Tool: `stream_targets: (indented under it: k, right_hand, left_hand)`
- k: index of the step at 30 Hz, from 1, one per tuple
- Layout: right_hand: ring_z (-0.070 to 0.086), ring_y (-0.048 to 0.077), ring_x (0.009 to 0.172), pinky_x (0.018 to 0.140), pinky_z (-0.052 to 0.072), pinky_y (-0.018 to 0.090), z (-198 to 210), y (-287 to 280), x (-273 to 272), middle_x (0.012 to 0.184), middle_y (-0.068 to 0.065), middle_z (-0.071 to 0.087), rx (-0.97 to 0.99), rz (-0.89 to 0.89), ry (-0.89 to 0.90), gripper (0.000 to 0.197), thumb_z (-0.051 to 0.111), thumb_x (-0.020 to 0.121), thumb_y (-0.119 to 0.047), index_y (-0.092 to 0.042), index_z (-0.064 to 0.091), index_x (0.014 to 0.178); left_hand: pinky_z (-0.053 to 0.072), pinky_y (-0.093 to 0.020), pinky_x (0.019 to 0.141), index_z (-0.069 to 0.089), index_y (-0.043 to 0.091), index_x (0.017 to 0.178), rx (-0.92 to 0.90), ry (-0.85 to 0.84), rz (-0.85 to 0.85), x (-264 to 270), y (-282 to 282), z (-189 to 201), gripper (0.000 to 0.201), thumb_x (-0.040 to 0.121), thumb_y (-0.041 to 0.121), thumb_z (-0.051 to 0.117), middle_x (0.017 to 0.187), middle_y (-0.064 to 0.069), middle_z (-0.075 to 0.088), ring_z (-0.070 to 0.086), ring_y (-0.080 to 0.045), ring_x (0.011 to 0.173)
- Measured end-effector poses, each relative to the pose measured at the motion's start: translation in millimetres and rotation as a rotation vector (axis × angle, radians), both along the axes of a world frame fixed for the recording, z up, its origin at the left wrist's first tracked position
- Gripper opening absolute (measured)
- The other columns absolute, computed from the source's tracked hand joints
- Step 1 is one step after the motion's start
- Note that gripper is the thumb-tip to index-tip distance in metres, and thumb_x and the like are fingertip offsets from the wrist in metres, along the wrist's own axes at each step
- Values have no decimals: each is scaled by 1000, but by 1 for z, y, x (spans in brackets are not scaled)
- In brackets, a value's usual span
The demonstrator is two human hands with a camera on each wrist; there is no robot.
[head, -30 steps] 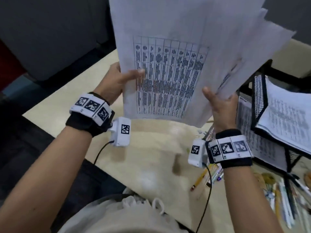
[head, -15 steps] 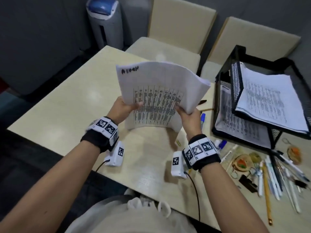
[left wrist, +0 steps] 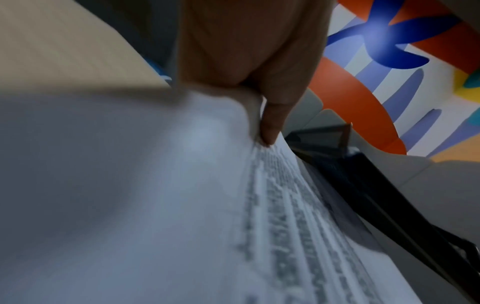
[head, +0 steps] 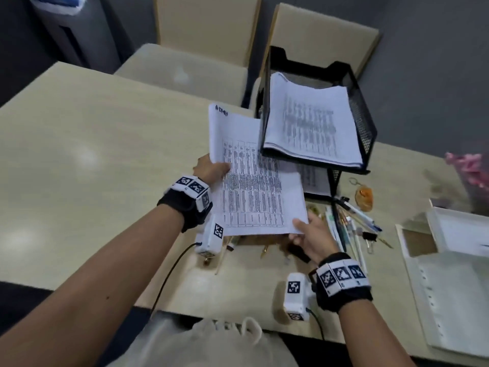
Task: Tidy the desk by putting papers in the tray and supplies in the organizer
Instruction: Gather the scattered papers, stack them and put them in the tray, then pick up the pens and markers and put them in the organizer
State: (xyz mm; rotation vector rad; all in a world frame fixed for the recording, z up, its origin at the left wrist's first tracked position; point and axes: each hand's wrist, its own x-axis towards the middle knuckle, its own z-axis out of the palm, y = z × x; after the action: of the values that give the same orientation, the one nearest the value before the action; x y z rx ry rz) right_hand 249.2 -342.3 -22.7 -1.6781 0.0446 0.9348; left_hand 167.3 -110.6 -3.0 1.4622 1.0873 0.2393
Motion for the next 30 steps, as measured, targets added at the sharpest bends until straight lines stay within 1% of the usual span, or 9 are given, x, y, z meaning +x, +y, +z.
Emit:
stream_targets:
  k: [6, 9, 13, 16, 19, 20, 22, 26, 30]
  right_hand:
    - [51, 5, 39, 34, 40, 10, 10, -15, 75, 106, 16, 52, -10, -230, -80, 26, 39, 97, 0, -3, 47, 122]
    - [52, 15, 58, 40, 49, 12, 14, -2, 107, 112, 12, 43, 63, -351, -72, 39, 41, 94, 7, -5, 40, 131]
    - [55, 22, 63, 50, 58, 22, 10, 14, 131, 103, 15, 52, 73, -408, -53, 39, 36, 91, 16, 3, 45, 126]
    - [62, 39, 86, 79, 57, 35, 0, 18, 134, 110, 24, 56, 14, -382, -73, 42, 36, 88, 19, 8, 45, 127]
    - [60, 28, 60, 48, 56, 26, -9, 15, 130, 81, 17, 61, -155, -342, -133, 35, 37, 89, 13, 7, 51, 120]
    - [59, 27, 57, 49, 56, 29, -9, 13, 127, 75, 15, 61, -260, -325, -205, 32, 40, 88, 9, 3, 55, 116]
    - [64, 33, 81, 74, 56, 40, -10, 10, 118, 97, 21, 64, -452, -279, -394, 32, 46, 85, 3, -3, 56, 114]
    - [55, 31, 109, 88, 45, 31, 4, 26, 72, 129, 16, 47, -457, -155, -637, 30, 49, 86, -1, -5, 54, 115]
    - [55, 10, 76, 72, 47, 8, 2, 55, 32, 104, 1, 57, -340, 171, -641, 21, 44, 92, -5, -11, 58, 106]
  left_hand:
    - [41, -30, 65, 51, -2, 113, 14, 117, -304, 59, -43, -11, 33, 86, 16, 50, 112, -25, 59, 59, -35, 97]
    - [36, -21, 77, 53, 3, 128, 161, 91, -275, 83, -47, -10, 40, 90, 16, 53, 128, -16, 58, 54, -28, 119]
    - [43, -28, 86, 54, -1, 126, 250, 176, -210, 105, -42, -8, 46, 87, 23, 58, 127, -20, 59, 55, -32, 119]
    - [43, -32, 93, 53, -2, 126, 349, 274, -210, 107, -40, -13, 37, 91, 8, 52, 128, -20, 58, 54, -31, 120]
    - [47, -33, 74, 64, -4, 105, 500, 248, -279, 98, -37, -11, 25, 87, 8, 50, 110, -24, 67, 63, -35, 103]
    - [47, -34, 72, 64, -2, 101, 551, 256, -277, 94, -31, -12, 23, 87, 12, 52, 105, -25, 67, 64, -37, 99]
    - [48, -37, 76, 63, -2, 99, 622, 272, -222, 86, -13, -12, 25, 89, 16, 49, 103, -26, 66, 62, -40, 98]
    - [44, -40, 90, 56, 2, 121, 651, 427, -296, 74, 34, -22, 33, 90, 8, 44, 123, -25, 54, 51, -39, 113]
    - [41, -50, 98, 40, 18, 137, 698, 592, -509, 56, 60, -47, 47, 90, 10, 45, 133, -18, 42, 41, -39, 120]
